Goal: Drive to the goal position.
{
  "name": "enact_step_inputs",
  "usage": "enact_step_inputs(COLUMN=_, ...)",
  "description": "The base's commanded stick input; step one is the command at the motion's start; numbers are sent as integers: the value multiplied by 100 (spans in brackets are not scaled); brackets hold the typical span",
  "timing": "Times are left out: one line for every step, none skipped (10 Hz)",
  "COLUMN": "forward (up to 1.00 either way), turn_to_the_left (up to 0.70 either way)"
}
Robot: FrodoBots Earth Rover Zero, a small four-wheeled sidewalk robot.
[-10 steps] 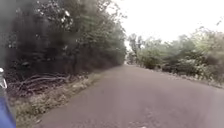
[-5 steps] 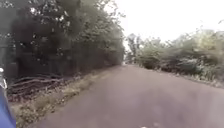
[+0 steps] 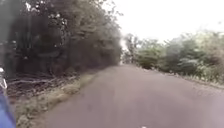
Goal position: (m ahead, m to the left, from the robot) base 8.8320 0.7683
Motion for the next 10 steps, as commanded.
enact_step_inputs(forward=70, turn_to_the_left=-1)
enact_step_inputs(forward=70, turn_to_the_left=-1)
enact_step_inputs(forward=70, turn_to_the_left=-1)
enact_step_inputs(forward=70, turn_to_the_left=-1)
enact_step_inputs(forward=70, turn_to_the_left=-1)
enact_step_inputs(forward=70, turn_to_the_left=-1)
enact_step_inputs(forward=70, turn_to_the_left=-1)
enact_step_inputs(forward=70, turn_to_the_left=-1)
enact_step_inputs(forward=70, turn_to_the_left=-1)
enact_step_inputs(forward=70, turn_to_the_left=-1)
